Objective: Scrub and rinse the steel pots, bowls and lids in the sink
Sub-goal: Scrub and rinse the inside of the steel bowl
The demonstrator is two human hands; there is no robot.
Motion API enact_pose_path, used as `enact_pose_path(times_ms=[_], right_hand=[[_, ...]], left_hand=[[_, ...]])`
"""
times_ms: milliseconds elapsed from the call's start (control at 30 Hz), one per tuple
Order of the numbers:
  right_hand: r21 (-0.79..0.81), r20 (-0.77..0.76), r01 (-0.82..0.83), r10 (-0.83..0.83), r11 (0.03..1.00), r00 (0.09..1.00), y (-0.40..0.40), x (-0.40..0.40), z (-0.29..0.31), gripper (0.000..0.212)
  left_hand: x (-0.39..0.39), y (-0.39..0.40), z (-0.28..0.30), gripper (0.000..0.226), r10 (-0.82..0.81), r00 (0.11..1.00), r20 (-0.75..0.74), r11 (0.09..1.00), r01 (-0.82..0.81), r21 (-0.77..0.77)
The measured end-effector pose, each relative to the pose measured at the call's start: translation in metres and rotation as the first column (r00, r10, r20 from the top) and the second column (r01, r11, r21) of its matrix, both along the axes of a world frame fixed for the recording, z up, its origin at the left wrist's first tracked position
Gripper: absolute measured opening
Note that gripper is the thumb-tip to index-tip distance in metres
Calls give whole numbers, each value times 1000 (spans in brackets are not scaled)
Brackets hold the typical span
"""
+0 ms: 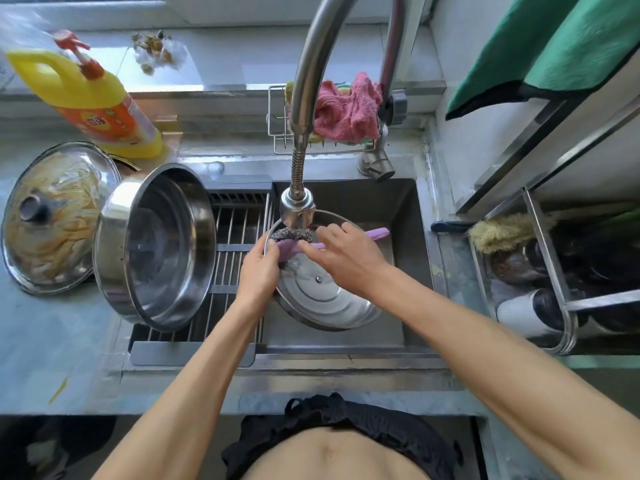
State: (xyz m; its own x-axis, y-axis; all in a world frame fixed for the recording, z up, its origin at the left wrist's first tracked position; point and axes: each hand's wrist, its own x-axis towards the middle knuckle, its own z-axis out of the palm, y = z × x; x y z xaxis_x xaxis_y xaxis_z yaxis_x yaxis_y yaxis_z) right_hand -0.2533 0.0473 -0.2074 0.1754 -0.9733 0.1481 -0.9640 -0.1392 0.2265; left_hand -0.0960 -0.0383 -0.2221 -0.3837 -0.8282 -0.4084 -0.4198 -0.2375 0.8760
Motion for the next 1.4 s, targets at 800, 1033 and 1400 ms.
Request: enact_pose_path(times_ms=[800,1033,1400], right_hand=[[621,754,157,-640,768,148,10,36,17,32],[290,189,337,-399,896,897,-12,-1,28,41],[738,142,370,-666,564,733,20,13,31,32]], left_hand=[[4,18,1,43,276,960,-48,960,-278,-43],[19,20,2,35,118,992,-36,992,-119,-29],[17,0,21,44,191,981,-25,937,-190,-292]])
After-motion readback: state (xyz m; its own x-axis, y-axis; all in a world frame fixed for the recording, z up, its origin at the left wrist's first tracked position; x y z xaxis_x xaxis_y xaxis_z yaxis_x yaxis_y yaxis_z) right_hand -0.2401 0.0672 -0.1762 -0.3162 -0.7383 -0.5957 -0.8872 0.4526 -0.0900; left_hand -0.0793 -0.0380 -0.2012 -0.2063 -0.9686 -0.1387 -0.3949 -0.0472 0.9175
